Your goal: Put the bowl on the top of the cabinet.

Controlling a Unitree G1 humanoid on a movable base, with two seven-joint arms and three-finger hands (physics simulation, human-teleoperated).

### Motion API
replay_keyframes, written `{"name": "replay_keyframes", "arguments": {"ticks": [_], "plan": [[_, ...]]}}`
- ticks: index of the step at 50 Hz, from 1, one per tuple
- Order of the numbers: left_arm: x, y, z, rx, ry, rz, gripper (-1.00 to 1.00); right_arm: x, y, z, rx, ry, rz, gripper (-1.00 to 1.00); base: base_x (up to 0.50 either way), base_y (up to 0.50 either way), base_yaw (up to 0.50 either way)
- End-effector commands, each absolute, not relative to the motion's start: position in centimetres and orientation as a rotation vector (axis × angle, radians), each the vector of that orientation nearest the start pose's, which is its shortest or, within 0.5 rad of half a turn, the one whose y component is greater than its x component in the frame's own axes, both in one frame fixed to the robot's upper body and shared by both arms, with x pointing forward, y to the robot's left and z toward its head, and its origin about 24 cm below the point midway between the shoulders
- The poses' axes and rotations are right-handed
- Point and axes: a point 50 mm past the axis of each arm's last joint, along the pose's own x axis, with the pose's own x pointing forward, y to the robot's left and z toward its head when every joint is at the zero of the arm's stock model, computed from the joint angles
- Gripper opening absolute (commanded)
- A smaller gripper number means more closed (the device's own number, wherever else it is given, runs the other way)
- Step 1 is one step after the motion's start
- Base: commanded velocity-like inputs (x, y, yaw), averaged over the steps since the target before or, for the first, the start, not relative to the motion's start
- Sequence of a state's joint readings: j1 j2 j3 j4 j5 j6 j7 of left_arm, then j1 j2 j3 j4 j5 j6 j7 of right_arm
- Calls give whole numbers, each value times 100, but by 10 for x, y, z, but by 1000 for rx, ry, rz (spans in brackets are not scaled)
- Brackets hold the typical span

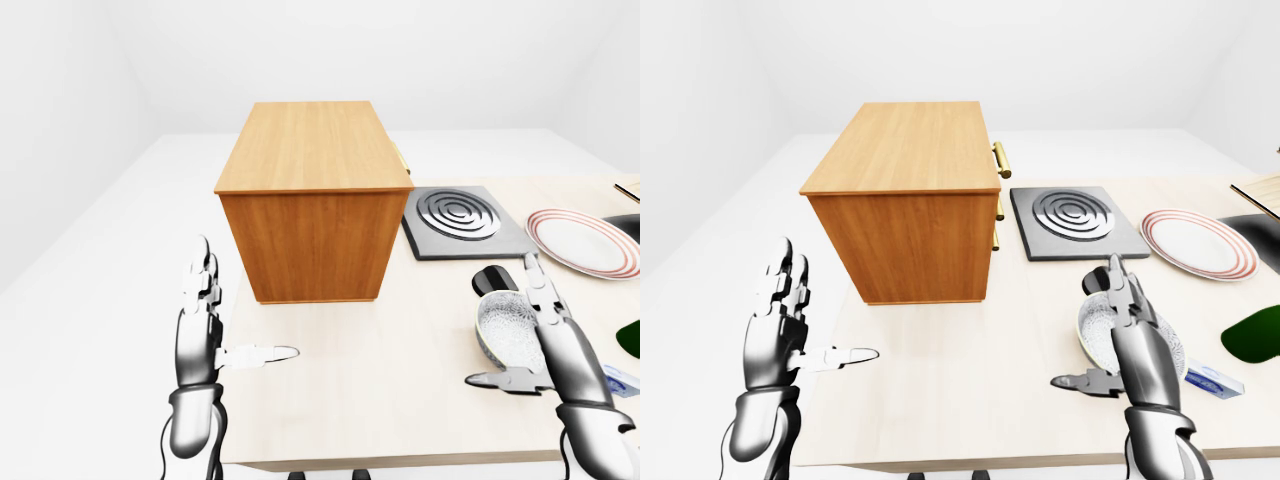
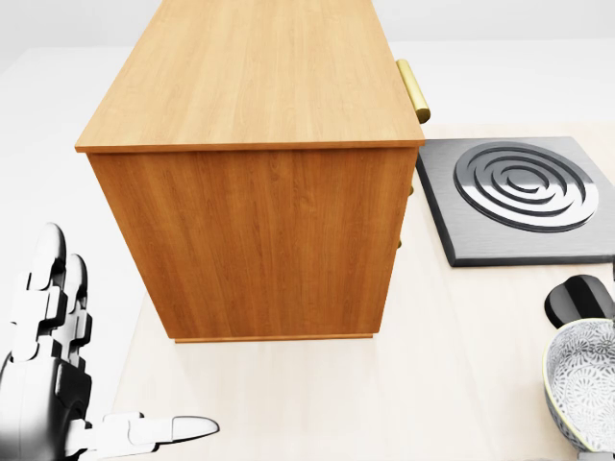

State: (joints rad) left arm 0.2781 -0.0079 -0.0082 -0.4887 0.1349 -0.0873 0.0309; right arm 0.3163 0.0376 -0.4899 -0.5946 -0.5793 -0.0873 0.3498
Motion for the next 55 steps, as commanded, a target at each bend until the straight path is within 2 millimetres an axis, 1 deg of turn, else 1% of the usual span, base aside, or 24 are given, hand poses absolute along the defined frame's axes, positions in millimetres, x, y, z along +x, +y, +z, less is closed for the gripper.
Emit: {"name": "replay_keyframes", "arguments": {"ticks": [1,5,10,14,16,27,34,40,44,55], "plan": [[195,162,102,143,-299,106,100,147,-259,106,-909,78,-293,100,0,0,0],[194,162,102,144,-298,103,100,144,-262,103,-937,113,-307,100,0,0,0],[195,161,102,145,-298,102,100,144,-260,114,-974,89,-311,100,0,0,0],[195,161,102,146,-296,102,100,143,-260,114,-982,96,-309,100,0,0,0],[195,161,101,146,-295,101,100,143,-263,109,-994,125,-321,100,0,0,0],[195,160,100,148,-291,94,100,143,-268,101,-1030,179,-332,100,0,0,0],[194,161,101,147,-291,92,100,145,-271,91,-1055,219,-336,100,0,0,0],[194,160,100,147,-287,90,100,146,-275,71,-1104,291,-343,100,0,0,0],[194,160,100,147,-286,91,100,144,-278,63,-1125,324,-339,100,0,0,0],[196,161,99,147,-285,96,100,145,-282,53,-1150,355,-333,100,0,0,0]]}}
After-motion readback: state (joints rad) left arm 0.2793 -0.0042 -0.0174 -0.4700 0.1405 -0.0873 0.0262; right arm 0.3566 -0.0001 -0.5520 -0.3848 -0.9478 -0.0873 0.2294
